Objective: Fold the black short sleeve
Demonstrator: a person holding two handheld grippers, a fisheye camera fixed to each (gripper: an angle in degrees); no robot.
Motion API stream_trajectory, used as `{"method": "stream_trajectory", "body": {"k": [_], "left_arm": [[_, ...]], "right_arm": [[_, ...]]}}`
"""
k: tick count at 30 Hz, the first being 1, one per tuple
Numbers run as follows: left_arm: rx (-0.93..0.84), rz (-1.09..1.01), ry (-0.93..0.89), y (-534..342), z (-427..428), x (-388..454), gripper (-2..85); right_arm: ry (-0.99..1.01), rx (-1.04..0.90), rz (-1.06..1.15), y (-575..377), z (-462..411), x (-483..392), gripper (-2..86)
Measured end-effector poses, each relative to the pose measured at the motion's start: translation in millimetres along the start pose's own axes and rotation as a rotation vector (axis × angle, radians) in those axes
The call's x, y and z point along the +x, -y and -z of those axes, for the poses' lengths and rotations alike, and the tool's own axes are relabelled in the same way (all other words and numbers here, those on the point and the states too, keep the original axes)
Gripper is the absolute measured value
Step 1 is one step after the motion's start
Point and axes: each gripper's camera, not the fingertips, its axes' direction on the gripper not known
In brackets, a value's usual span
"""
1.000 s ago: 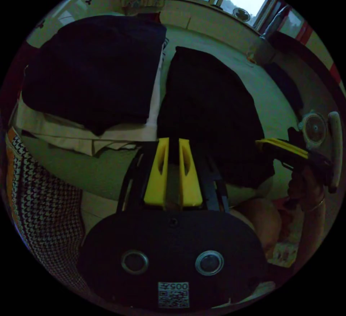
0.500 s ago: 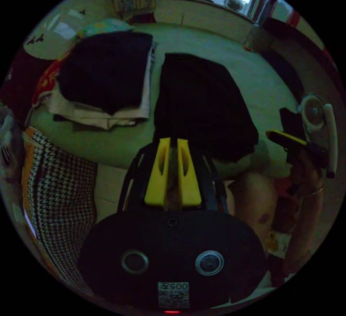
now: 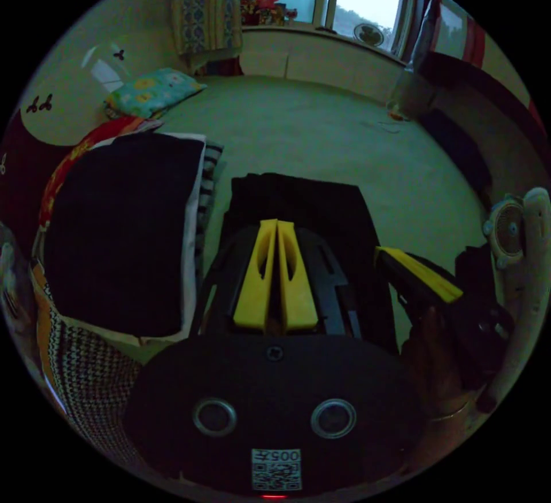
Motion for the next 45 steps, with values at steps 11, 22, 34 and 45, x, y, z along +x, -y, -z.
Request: {"method": "stream_trajectory", "body": {"k": [11,22,34,45], "left_arm": [[-0.053,-0.069,0.120,58.3,-6.8,60.5,-0.6],[-0.137,-0.183,0.108,109.3,-51.2,131.1,-0.6],[-0.131,-0.212,0.142,154.8,-81.1,195.9,-0.7],[-0.132,-0.223,0.135,185.0,-108.7,244.3,-0.6]], "right_arm": [[-0.040,-0.022,0.018,-19.4,-11.5,-30.1,-1.0],[-0.131,0.010,0.127,-31.7,-37.7,-47.4,-1.0],[-0.093,-0.098,0.124,-22.1,-80.1,-22.4,-1.0],[-0.102,-0.060,0.138,-13.9,-84.0,-2.4,-1.0]]}}
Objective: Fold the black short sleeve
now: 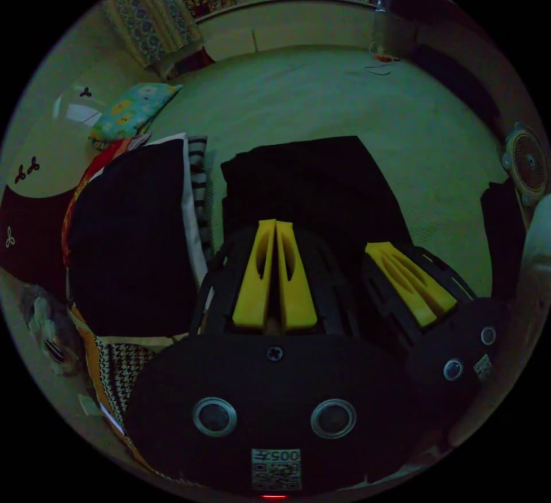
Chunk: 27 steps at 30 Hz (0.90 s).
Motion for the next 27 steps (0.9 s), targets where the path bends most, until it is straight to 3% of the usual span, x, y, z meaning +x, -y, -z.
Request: {"method": "stream_trajectory", "body": {"k": [20,25,27], "left_arm": [[-0.006,-0.029,-0.042,59.4,-49.2,53.6,-0.3],[0.026,-0.051,-0.294,67.1,-60.3,59.4,1.1],[0.016,-0.052,-0.305,70.2,-67.9,62.2,2.4]], "right_arm": [[0.017,0.059,-0.027,19.9,6.4,83.6,-1.0],[0.073,0.118,-0.117,34.0,12.0,136.9,-0.8],[0.071,0.122,-0.166,40.1,11.4,167.3,0.0]]}}
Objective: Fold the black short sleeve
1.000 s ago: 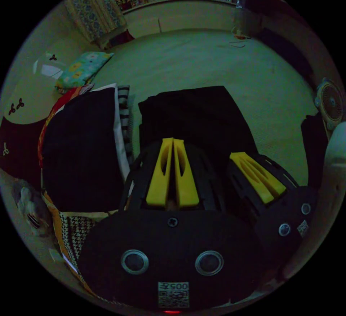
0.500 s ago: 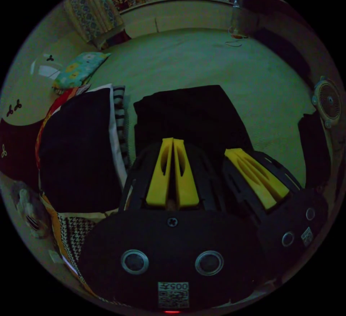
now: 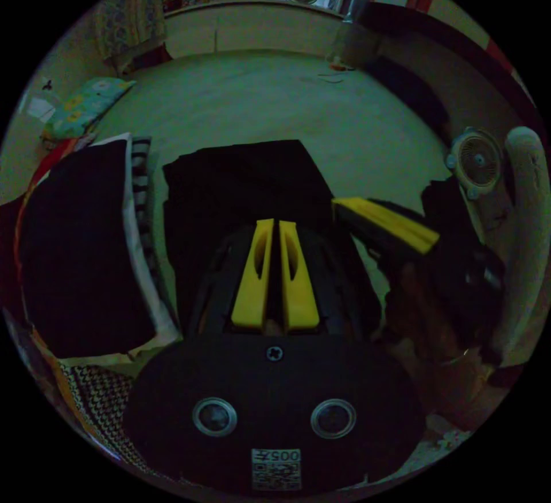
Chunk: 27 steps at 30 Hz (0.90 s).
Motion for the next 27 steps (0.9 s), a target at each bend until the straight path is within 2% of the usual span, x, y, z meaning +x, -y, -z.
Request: {"method": "stream_trajectory", "body": {"k": [4,9,13,17,21,27], "left_arm": [[-0.029,-0.019,0.052,6.3,-18.7,5.3,2.9],[-0.041,-0.062,0.026,9.0,-33.9,12.4,2.4],[-0.042,-0.109,0.036,10.3,-45.6,16.9,3.7],[-0.027,-0.108,0.018,16.4,-53.7,9.1,4.8],[-0.016,-0.062,0.030,24.2,-58.1,-7.9,5.2],[0.014,0.068,-0.002,26.3,-62.9,-43.1,5.2]], "right_arm": [[0.013,-0.020,-0.023,9.8,-3.8,29.7,1.4],[-0.069,-0.008,0.070,21.2,-8.8,40.7,2.2],[-0.040,-0.004,0.103,30.6,-11.8,51.2,2.7],[0.090,0.082,0.110,40.9,-3.8,73.4,2.8],[0.064,0.159,0.116,66.1,-6.7,91.1,1.3],[0.078,-0.017,0.163,120.1,-54.2,95.3,3.8]]}}
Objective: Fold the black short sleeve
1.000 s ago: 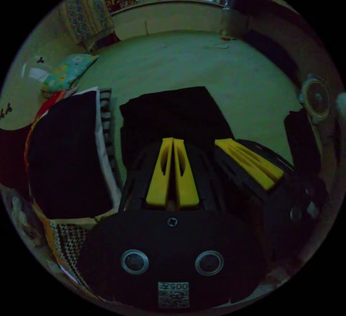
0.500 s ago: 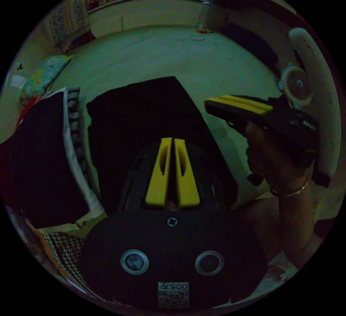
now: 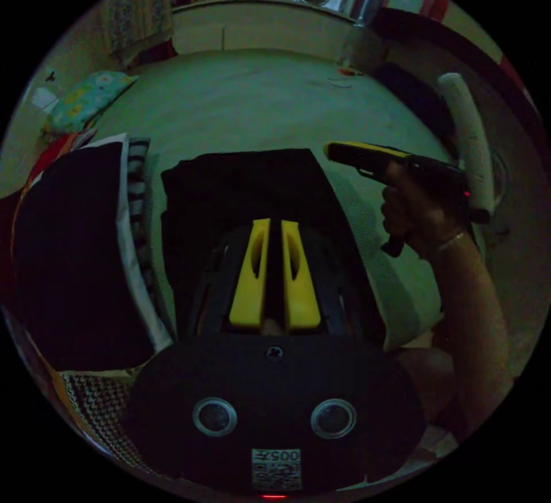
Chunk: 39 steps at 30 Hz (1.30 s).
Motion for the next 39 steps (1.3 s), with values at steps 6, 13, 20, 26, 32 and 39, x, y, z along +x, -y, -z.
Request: {"method": "stream_trajectory", "body": {"k": [6,13,20,26,32,39], "left_arm": [[-0.006,0.030,0.052,-2.7,-7.0,-21.5,5.4],[-0.007,0.031,0.057,-7.0,-15.6,-31.8,6.2],[-0.005,0.022,0.055,-13.9,-20.2,-35.0,6.2],[-0.010,-0.022,0.093,-20.6,-21.7,-35.2,7.6],[-0.008,-0.072,0.118,-38.3,-19.2,-41.1,11.5],[-0.029,-0.137,0.153,-66.0,-23.2,-45.4,14.3]], "right_arm": [[-0.011,-0.122,0.000,14.5,-31.2,8.7,4.5],[-0.022,-0.079,-0.030,19.9,-9.8,32.4,-1.2],[-0.286,0.030,-0.087,39.3,6.7,63.5,-1.1],[-0.174,0.075,-0.076,-4.8,50.5,54.0,0.9],[0.031,-0.069,0.142,-85.1,67.3,13.1,8.2],[0.130,-0.107,0.238,-123.7,74.0,-16.6,9.6]]}}
